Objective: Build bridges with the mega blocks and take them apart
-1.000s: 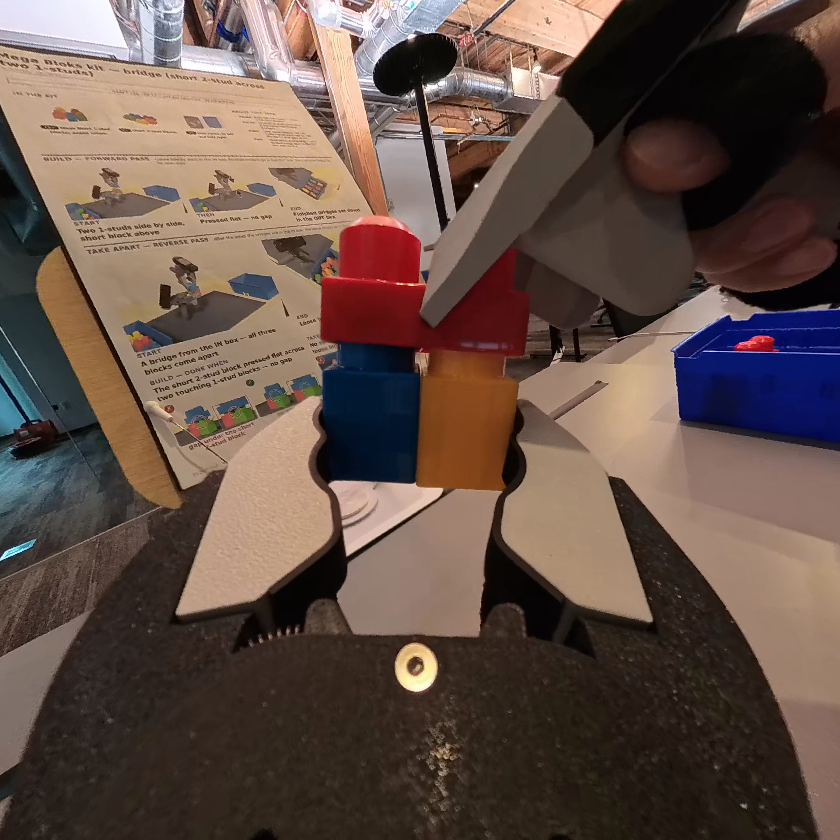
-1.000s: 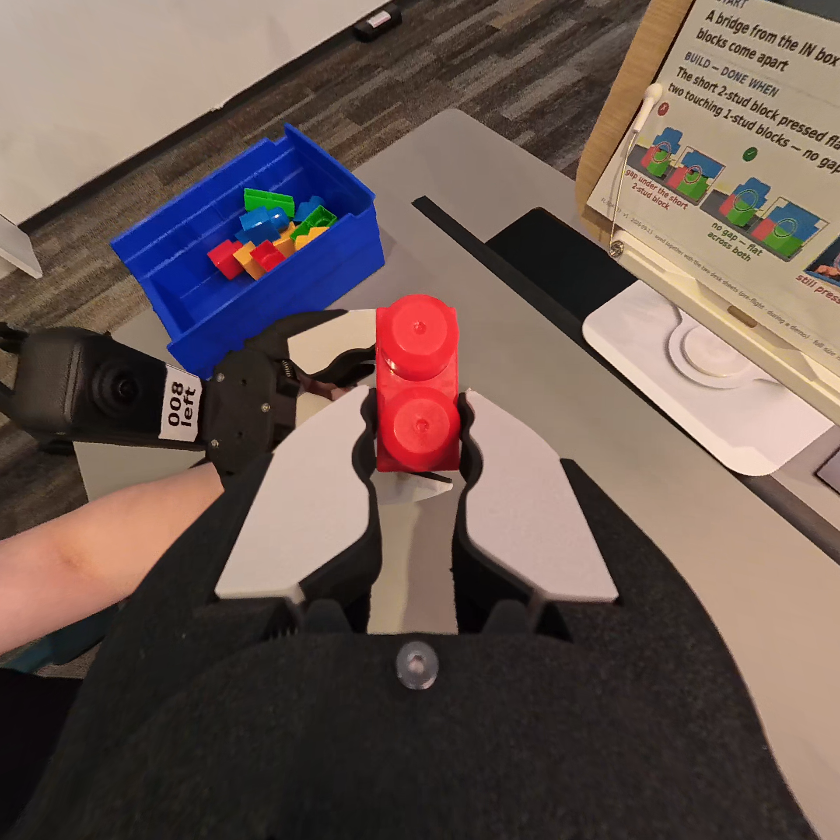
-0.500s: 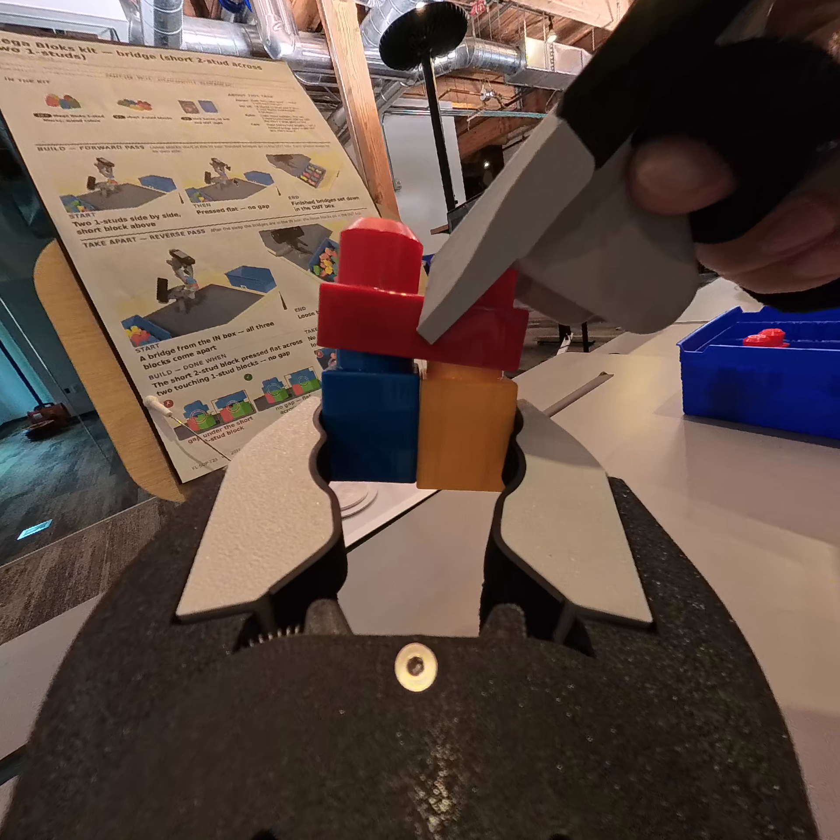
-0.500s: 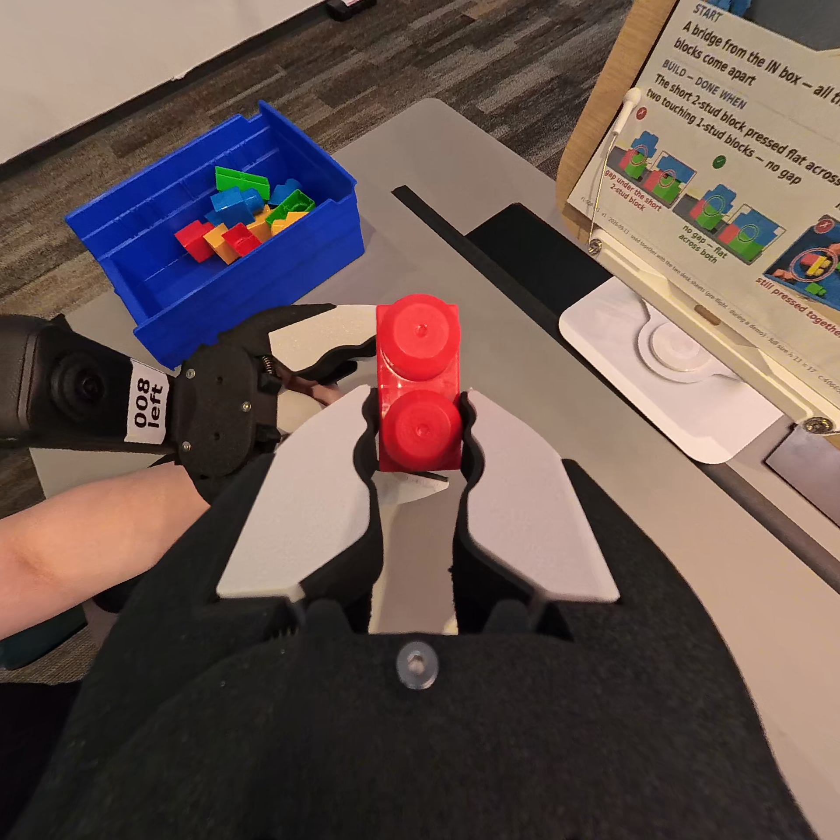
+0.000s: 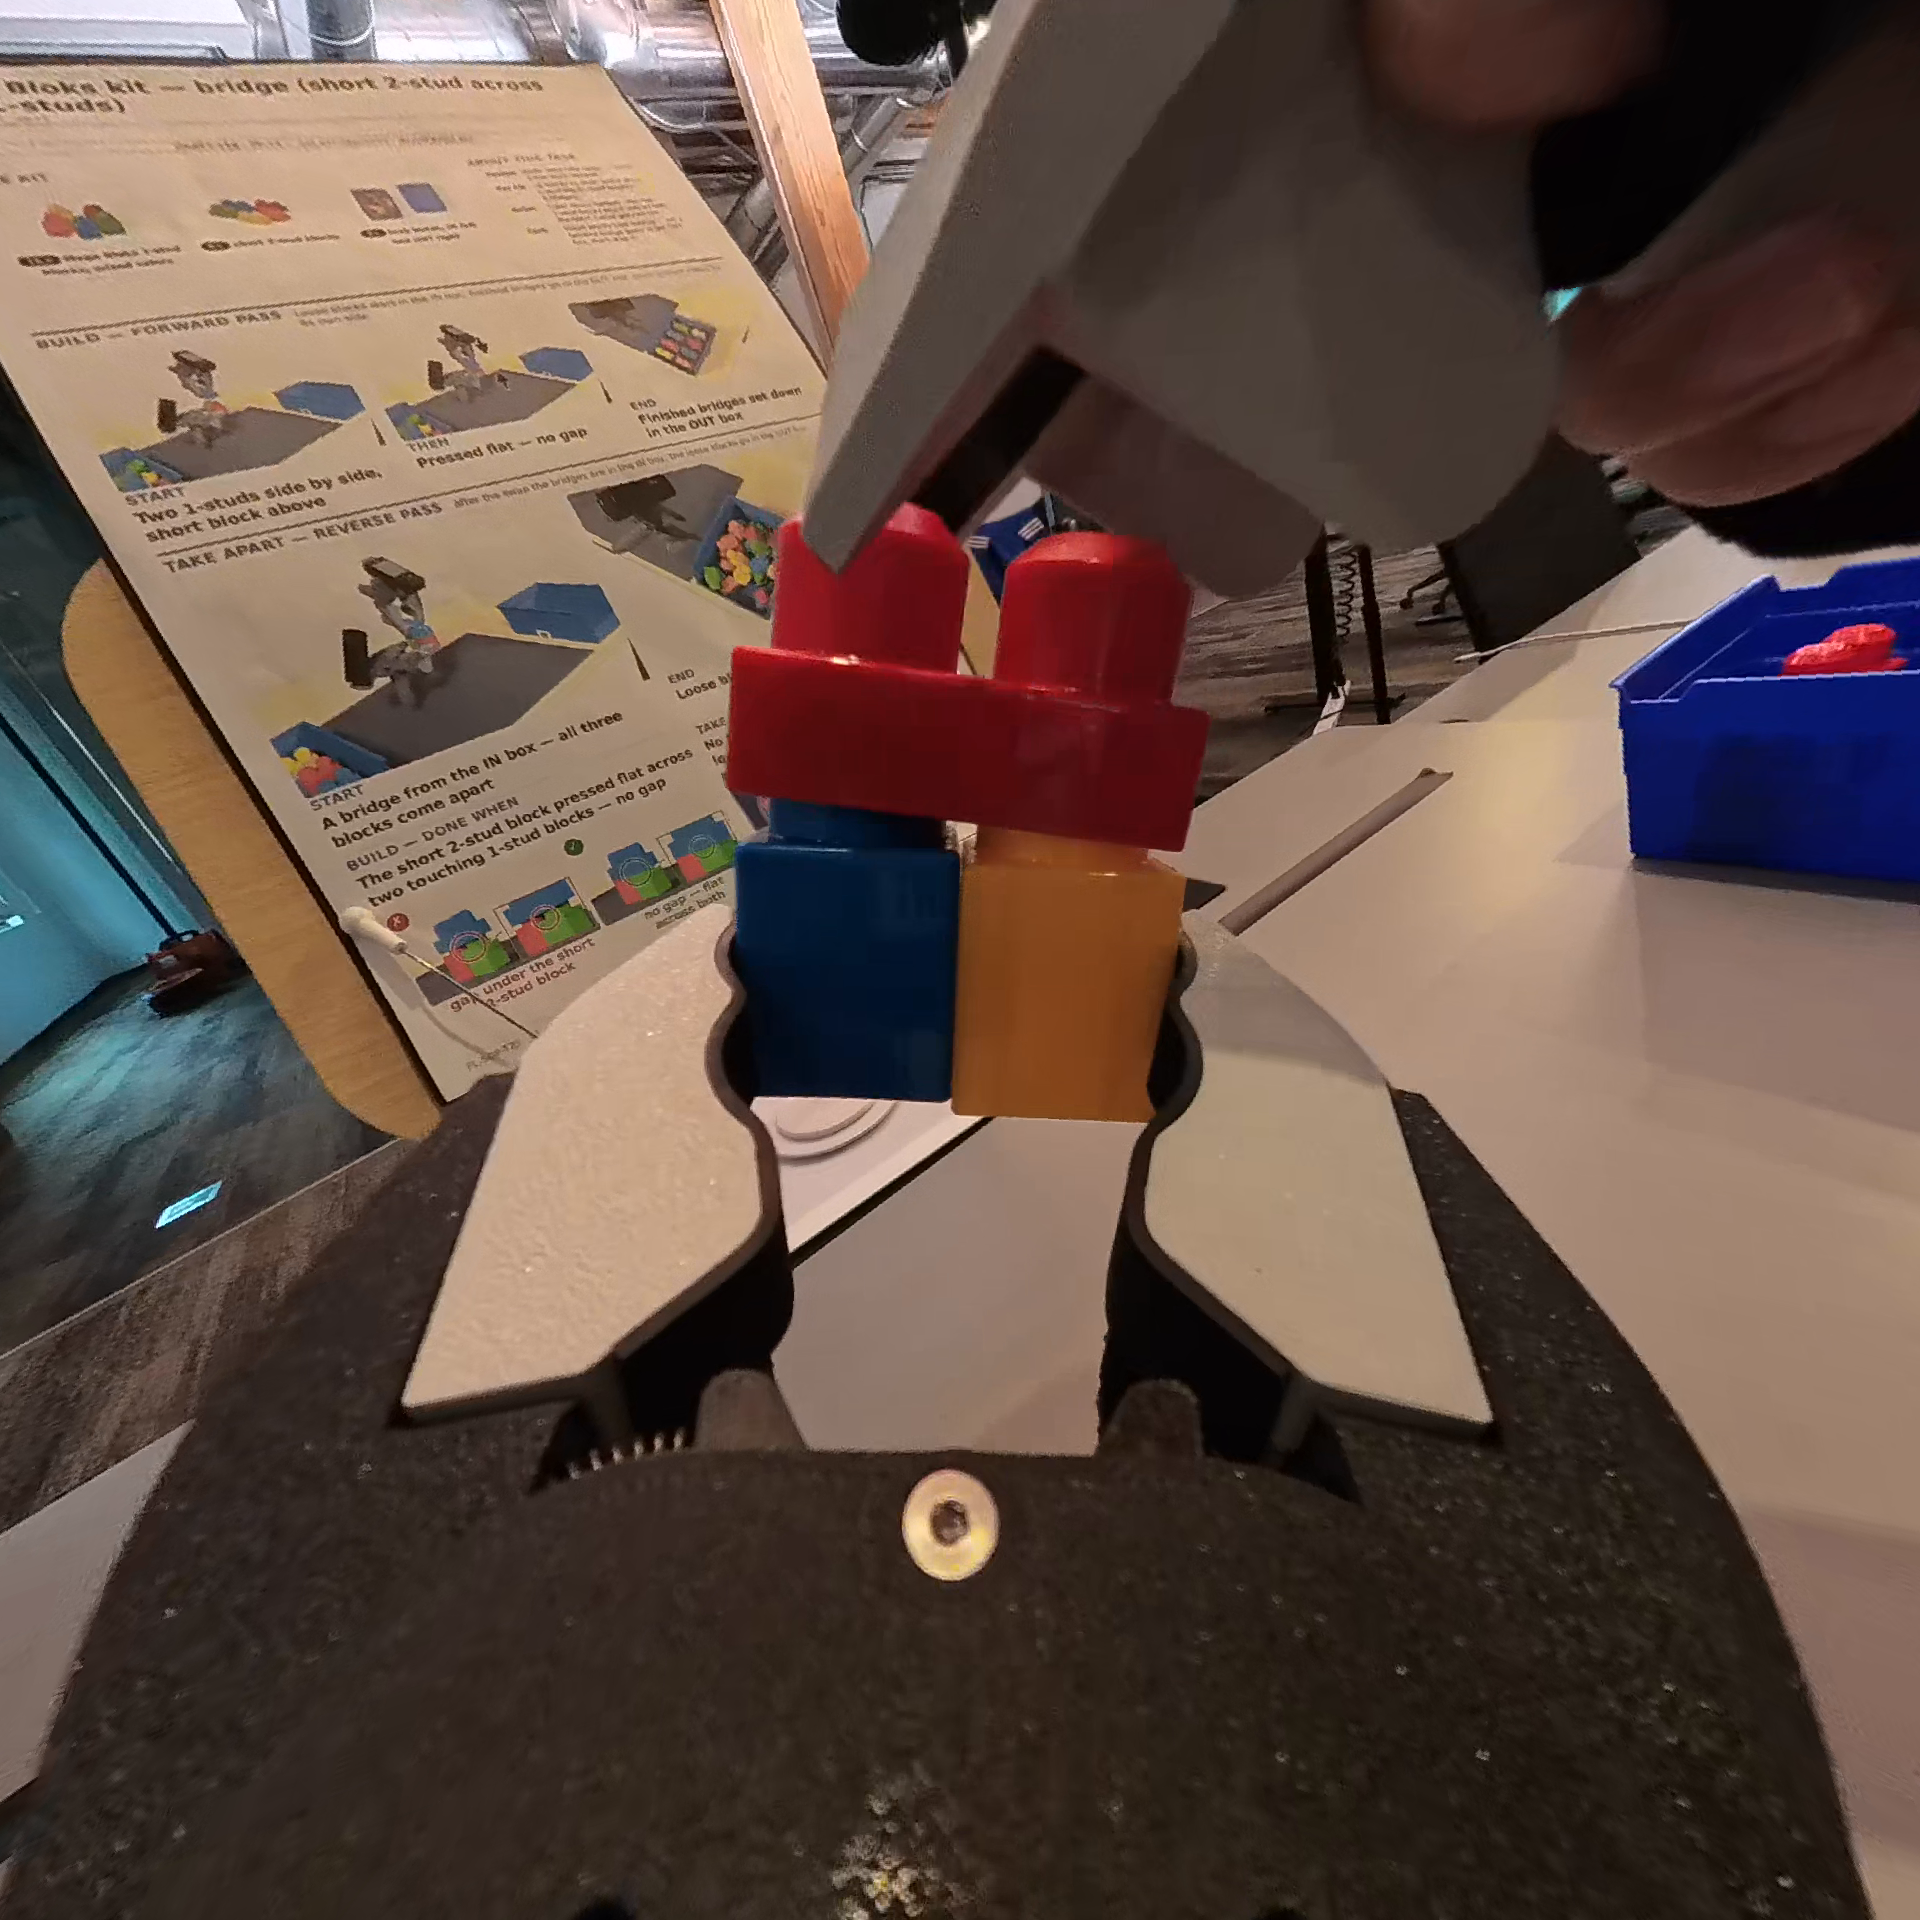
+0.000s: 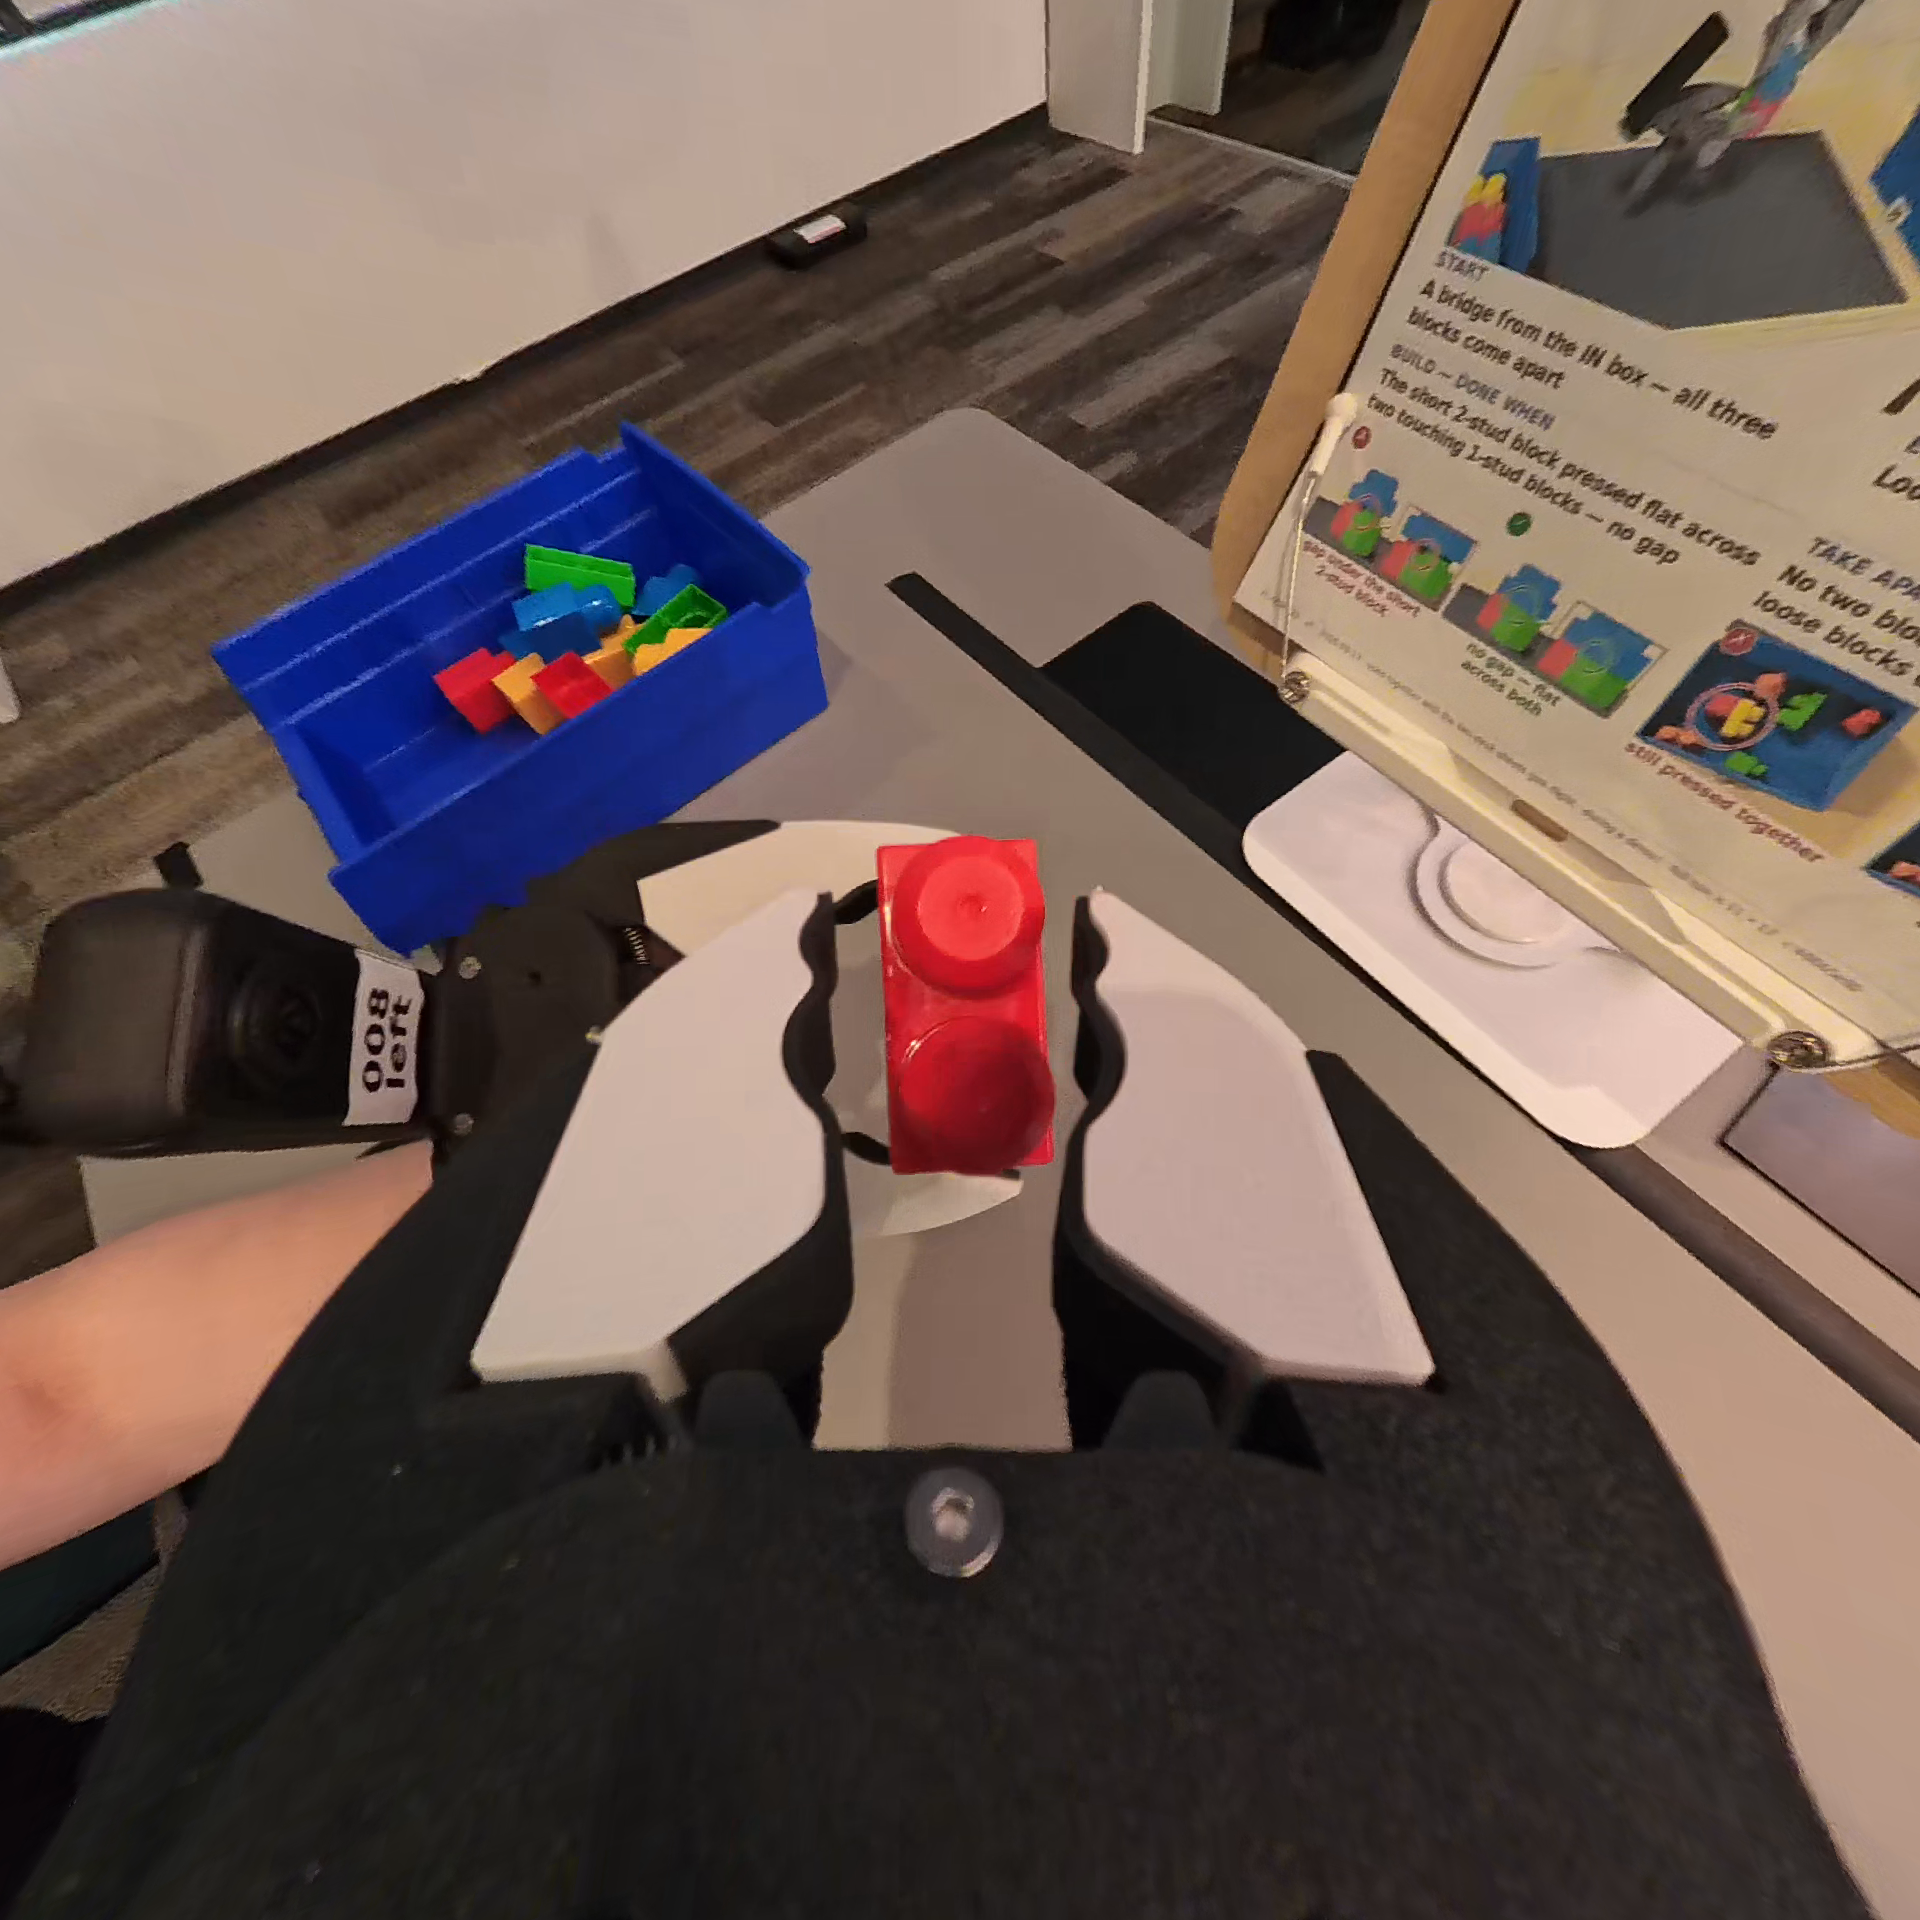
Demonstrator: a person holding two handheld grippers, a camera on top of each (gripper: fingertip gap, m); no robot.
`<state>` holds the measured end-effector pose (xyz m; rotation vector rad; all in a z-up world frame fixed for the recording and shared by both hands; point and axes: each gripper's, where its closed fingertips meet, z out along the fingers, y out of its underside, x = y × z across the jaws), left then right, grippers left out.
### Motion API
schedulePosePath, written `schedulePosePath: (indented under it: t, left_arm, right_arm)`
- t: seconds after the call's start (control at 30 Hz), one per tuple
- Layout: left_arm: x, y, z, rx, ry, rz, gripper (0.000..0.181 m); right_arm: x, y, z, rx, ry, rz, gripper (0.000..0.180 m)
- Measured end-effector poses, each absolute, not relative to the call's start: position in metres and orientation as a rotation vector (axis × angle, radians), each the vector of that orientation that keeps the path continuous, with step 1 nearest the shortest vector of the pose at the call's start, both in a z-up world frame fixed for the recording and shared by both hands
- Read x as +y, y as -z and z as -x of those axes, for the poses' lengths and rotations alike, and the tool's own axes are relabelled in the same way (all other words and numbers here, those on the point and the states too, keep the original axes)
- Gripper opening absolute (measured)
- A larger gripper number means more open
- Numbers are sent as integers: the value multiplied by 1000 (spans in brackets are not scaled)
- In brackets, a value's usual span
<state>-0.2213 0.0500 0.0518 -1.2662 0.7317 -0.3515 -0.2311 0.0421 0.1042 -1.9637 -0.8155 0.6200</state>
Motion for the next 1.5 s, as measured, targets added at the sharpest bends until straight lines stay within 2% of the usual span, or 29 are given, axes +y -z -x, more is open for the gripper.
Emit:
schedulePosePath:
  t: [0.13,0.2,0.93,1.07,1.13,1.2,1.23,1.4,1.47,1.5]
  left_arm:
    - [46,-56,218,746,342,1250,74]
    - [44,-57,217,749,330,1241,74]
    - [38,-58,211,743,376,1285,74]
    - [42,-60,213,735,396,1285,75]
    - [41,-61,211,737,404,1281,75]
    - [44,-59,212,739,379,1300,74]
    - [45,-57,213,736,366,1302,74]
    - [49,-59,217,702,398,1316,74]
    - [48,-61,218,699,399,1313,74]
    - [47,-62,219,698,393,1308,74]
  right_arm:
    - [44,-92,230,-870,-547,2024,42]
    - [40,-91,234,-892,-582,2018,33]
    - [35,-89,232,-962,-457,2004,33]
    - [39,-94,235,-921,-464,1881,33]
    - [37,-96,231,-926,-446,1850,34]
    - [39,-98,221,-894,-428,1864,51]
    - [37,-97,218,-888,-453,1882,52]
    - [29,-86,210,-868,-606,1965,48]
    - [23,-81,214,-906,-671,1975,35]
    - [23,-82,215,-898,-688,1964,34]
